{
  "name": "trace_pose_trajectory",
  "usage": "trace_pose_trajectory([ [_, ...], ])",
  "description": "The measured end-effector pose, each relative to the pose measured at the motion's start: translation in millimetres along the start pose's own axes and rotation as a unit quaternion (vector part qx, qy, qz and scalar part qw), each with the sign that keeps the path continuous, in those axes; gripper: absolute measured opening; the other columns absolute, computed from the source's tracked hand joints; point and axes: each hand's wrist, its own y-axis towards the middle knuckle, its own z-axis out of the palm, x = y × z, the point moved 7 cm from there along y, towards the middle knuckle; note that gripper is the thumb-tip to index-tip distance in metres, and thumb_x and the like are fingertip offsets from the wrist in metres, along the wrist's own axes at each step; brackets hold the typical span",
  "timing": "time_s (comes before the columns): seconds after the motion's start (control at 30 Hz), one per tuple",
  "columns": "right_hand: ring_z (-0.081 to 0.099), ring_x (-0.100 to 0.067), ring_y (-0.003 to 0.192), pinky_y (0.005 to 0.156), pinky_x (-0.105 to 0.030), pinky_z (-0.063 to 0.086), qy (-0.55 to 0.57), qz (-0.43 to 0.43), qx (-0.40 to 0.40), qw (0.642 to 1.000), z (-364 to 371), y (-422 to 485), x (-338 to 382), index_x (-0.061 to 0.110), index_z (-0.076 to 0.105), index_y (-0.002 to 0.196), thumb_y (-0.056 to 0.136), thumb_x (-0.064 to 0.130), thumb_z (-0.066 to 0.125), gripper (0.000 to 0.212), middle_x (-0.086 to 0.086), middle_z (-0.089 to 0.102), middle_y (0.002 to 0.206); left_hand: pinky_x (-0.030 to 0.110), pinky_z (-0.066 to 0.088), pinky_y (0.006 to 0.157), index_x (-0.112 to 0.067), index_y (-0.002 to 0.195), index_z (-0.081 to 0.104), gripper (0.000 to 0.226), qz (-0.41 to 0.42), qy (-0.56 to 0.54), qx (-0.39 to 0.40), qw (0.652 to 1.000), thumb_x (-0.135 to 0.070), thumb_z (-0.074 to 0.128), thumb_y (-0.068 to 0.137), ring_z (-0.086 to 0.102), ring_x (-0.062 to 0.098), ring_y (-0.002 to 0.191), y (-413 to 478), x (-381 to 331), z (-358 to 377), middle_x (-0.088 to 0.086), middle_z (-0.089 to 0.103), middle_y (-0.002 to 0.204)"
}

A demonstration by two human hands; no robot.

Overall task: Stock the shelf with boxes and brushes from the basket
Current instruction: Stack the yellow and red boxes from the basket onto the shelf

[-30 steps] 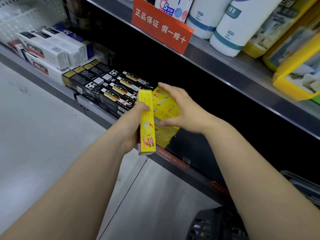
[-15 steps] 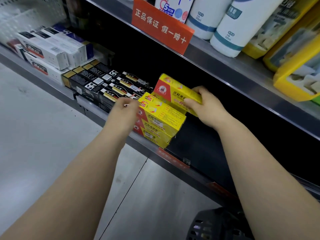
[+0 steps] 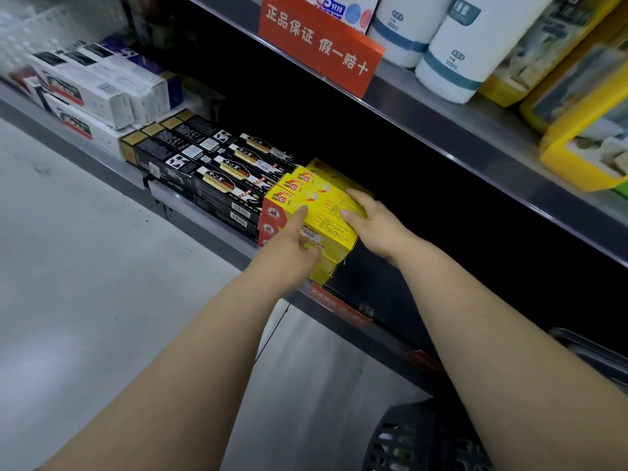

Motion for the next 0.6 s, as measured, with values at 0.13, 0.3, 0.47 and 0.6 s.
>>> trace_pose_trajectory([
  [0.13,0.043,-0.028,0.129,0.106,-0.042,0.038,0.012,0.029,-0.026,0.999,-7.2,-7.7,2.5,0.022,0.022,0.148,0.095,0.032,0.051,0.061,-0.012,0.033,0.147,0.027,0.047,0.066,-0.038,0.15,0.003,0.065,0.0,0.001,0.004,1.0,-0.021,0.04,0.099,0.062,0.024,0.09,-4.2,-7.5,3.6,0.006,0.043,0.146],
  [0.3,0.052,-0.023,0.115,0.093,-0.031,0.043,-0.039,0.064,0.054,0.996,-35.0,-47.1,20.4,0.013,0.049,0.131,0.09,0.029,0.061,0.046,-0.01,0.053,0.129,0.027,0.042,0.06,-0.022,0.14,0.04,0.047,0.05,0.014,-0.019,0.999,-0.018,0.047,0.094,0.051,0.013,0.066,-13.8,-38.6,11.3,-0.001,0.058,0.086],
  [0.47,0.061,-0.014,0.1,0.091,-0.028,0.049,-0.09,0.006,0.119,0.989,-86.3,-137.7,29.7,0.019,0.062,0.109,0.083,0.021,0.069,0.027,0.0,0.066,0.106,0.008,0.039,0.059,-0.025,0.092,0.064,0.007,0.177,0.044,-0.007,0.983,-0.023,0.058,0.089,0.055,0.003,0.071,-48.0,-104.4,41.8,-0.015,0.059,0.076],
  [0.6,0.063,-0.007,0.095,0.088,-0.024,0.051,-0.04,0.002,0.077,0.996,-128.3,-215.2,4.9,0.019,0.062,0.11,0.084,0.019,0.068,0.026,0.005,0.066,0.105,0.012,0.045,0.062,-0.029,0.087,0.062,0.005,0.264,0.063,0.069,0.96,-0.024,0.06,0.087,0.058,-0.001,0.074,-92.2,-146.3,89.9,-0.016,0.062,0.076],
])
